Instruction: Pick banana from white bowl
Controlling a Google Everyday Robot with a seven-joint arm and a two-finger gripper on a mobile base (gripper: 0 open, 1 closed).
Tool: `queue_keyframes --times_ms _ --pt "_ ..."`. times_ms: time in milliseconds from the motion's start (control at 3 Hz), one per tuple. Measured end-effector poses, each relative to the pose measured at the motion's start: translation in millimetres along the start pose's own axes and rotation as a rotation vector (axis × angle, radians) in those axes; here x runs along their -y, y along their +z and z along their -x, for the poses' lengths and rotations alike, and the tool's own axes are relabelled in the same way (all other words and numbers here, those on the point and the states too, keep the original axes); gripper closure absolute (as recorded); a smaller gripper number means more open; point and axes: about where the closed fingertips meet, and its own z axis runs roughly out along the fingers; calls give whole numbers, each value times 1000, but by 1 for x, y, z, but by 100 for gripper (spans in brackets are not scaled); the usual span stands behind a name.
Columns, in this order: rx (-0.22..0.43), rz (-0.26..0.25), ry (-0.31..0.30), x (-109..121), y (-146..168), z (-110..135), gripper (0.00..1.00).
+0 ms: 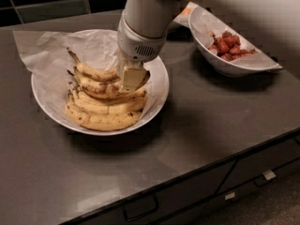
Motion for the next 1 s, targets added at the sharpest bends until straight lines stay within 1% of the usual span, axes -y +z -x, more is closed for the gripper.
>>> queue_keyframes --times_ms 667,1000 --pt "105 -85 -49 -1 -30 10 100" --pt "135 -124 -74 -1 -46 17 100"
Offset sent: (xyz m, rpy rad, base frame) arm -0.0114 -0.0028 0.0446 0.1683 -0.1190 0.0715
